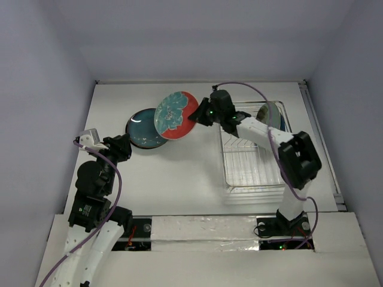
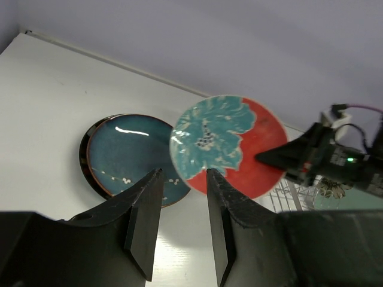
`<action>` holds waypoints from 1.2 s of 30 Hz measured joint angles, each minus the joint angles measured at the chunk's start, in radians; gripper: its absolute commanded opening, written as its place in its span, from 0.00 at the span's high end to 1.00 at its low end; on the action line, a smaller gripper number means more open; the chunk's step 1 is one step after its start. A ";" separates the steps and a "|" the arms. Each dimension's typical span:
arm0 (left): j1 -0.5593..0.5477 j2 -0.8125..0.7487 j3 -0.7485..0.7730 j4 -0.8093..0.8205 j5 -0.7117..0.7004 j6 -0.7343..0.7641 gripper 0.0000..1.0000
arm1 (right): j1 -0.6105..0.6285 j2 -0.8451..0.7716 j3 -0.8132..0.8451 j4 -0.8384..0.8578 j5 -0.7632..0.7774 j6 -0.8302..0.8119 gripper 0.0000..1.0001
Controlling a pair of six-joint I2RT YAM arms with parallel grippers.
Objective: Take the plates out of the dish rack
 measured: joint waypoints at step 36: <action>0.000 -0.007 0.000 -0.003 0.000 0.000 0.67 | 0.179 0.457 0.468 -0.106 -0.018 0.085 0.11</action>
